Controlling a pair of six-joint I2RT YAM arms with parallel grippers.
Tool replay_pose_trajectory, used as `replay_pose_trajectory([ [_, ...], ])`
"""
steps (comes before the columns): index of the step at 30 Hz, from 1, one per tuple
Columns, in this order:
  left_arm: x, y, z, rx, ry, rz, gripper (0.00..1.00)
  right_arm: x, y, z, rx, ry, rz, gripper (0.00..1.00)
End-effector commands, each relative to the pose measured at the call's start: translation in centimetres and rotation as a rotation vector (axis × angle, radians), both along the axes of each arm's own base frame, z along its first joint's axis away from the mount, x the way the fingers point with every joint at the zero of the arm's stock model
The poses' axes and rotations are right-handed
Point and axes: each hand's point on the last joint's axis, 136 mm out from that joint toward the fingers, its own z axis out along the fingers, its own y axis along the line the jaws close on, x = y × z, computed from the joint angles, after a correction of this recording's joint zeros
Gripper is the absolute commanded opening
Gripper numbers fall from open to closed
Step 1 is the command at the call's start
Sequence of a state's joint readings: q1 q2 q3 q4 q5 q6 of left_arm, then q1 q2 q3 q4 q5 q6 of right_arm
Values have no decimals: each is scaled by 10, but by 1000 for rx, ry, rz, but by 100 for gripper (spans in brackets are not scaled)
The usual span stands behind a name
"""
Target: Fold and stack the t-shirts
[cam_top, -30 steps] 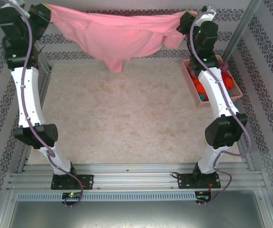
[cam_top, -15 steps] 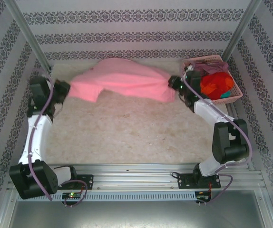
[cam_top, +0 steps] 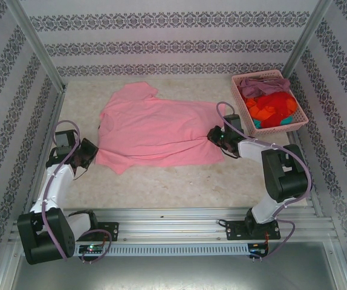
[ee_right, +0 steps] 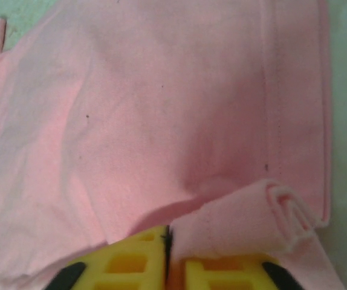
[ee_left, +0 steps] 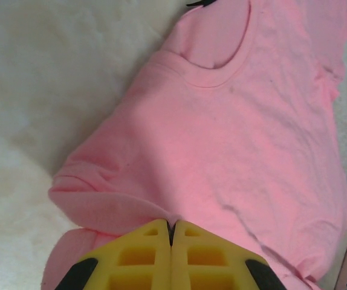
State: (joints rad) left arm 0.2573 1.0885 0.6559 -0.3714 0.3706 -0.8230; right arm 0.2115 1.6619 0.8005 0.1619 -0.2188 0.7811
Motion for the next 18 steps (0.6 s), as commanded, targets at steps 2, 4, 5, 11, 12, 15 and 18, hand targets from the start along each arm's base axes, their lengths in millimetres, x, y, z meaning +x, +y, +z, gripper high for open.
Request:
replay_pose_trajectory([
  [2, -20, 10, -7, 71, 54, 13, 1, 5, -12, 13, -53, -56, -18, 53],
  [4, -29, 12, -6, 93, 71, 20, 14, -2, -21, 22, -101, -80, -36, 69],
  [5, -35, 13, -4, 110, 79, 23, 25, -7, -28, 27, -134, -94, -52, 73],
  [11, -49, 29, 34, 249, 19, 63, 91, -46, -41, 48, -320, -113, -31, 79],
  [12, -46, 29, 40, 255, 0, 59, 96, -50, -34, 47, -327, -107, -5, 78],
  [15, -28, 16, 50, 239, -50, 9, 100, -63, -3, 37, -332, -70, 91, 71],
  [18, -8, -3, 42, 210, -60, -51, 100, -71, 31, 18, -284, -13, 155, 64],
])
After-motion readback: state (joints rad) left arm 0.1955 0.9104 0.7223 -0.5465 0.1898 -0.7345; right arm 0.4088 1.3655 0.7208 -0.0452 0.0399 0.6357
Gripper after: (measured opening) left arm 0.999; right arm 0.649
